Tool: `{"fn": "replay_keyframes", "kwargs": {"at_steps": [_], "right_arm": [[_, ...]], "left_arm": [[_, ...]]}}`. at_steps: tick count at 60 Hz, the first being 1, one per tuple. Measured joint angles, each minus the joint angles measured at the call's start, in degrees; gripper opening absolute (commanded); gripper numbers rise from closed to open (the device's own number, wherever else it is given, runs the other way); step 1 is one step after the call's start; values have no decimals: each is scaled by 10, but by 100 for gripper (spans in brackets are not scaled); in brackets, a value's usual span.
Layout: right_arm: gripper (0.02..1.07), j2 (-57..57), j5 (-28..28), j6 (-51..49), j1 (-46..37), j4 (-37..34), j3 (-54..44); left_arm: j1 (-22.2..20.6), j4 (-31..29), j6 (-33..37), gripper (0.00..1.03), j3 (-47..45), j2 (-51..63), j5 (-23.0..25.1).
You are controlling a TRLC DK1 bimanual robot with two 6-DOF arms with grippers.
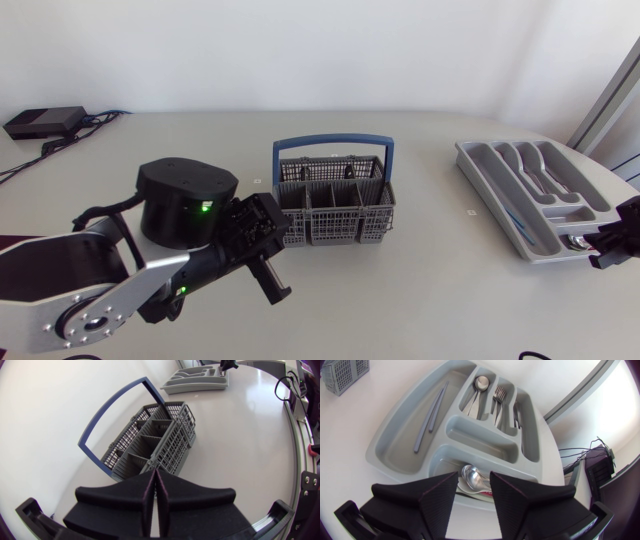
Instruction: Sort the cutlery from the basket into the organizer compartments.
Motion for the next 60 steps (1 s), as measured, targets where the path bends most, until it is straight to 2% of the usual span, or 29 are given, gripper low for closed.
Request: {"fn": "replay_keyframes", "kwargs": {"at_steps": [14,27,30,42,49,57,60], "right_arm": [[66,-116,-6,0,5,-75,-16],[66,-257,-11,21,81,-134,-65],[66,-296,-11,41,120,-163,-77],[66,-383,16,135,259,-190,-105],[66,-406,35,189,337,-192,-113],[65,-406,82,247,420,-172,-124],[60,-400,97,264,450,-159,-129]], "left_arm": [[3,-13,0,3,0,-27,0],[25,-23,0,3,0,-49,0],[35,-28,0,3,-1,-54,2],[68,-33,-9,3,-2,-68,13],[95,-43,-23,3,-2,-77,16],[124,-43,-31,3,-2,-82,16],[134,-43,-33,3,-2,-82,17]]}}
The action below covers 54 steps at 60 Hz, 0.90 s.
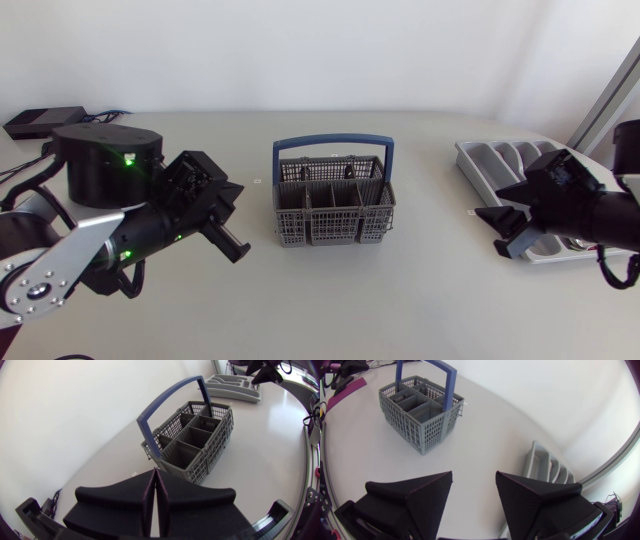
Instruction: Sort the cutlery from the basket into the organizer compartments.
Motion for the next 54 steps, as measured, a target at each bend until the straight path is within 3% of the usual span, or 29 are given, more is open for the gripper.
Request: {"fn": "replay_keyframes", "kwargs": {"at_steps": [19,30,54], "right_arm": [[7,132,39,84,125,110,0],[7,228,67,102,164,136,47],[7,347,125,119,246,148,131]], "left_arm": [[43,28,-4,3,5,96,31],[70,37,-4,3,44,178,57],[70,65,-4,3,83,260,91]]}}
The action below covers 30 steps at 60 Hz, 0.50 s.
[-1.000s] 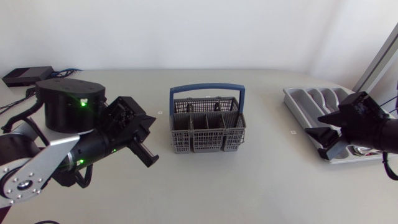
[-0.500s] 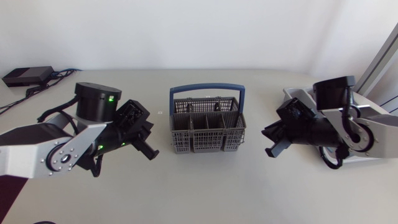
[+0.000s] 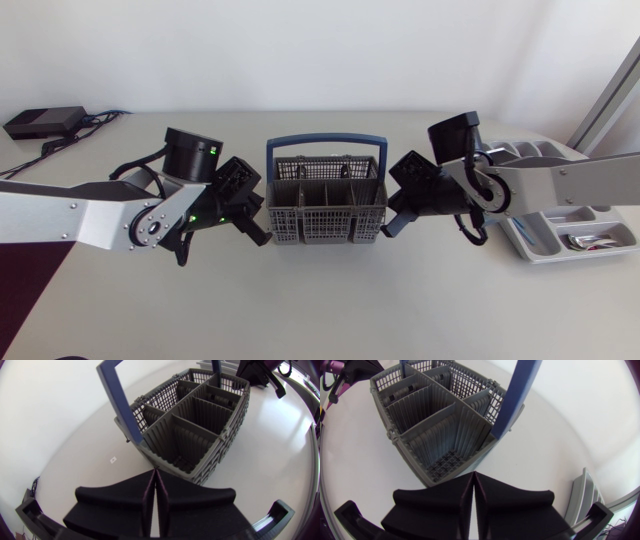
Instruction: Sort the cutlery from the basket into the organizer compartments.
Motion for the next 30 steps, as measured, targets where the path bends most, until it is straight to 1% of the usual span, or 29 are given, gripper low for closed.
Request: {"fn": "replay_keyframes", "kwargs": {"at_steps": [12,30], "right_arm": [[7,18,22,9,23,0,19],[7,28,39,15,28,0,28]], "left_arm": [[19,2,0,3,6,8,11],[27,17,1,3,9,20,20]]}}
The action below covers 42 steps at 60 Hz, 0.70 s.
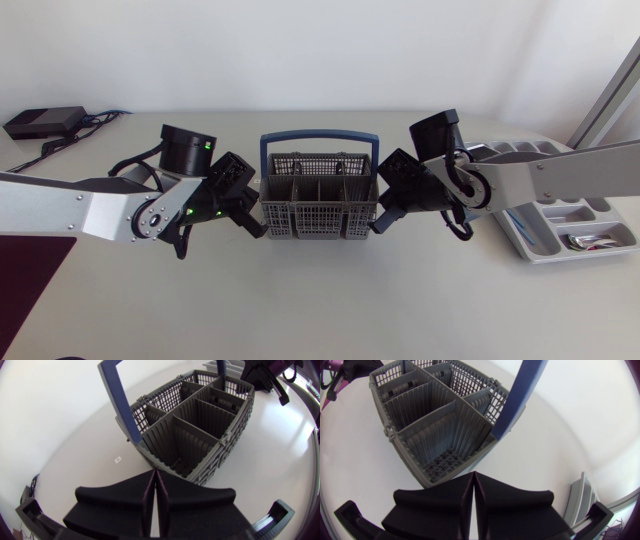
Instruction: Sort the cutlery from the basket into the organizer compartments.
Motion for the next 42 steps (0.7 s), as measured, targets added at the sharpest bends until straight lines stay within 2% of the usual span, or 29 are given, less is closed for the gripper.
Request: {"fn": "replay_keyframes", "kwargs": {"at_steps": [42], "right_arm": [[7,-23,10,2,11,0,-24]], "left_arm": [[21,0,2,3,-2,-7,9]]}}
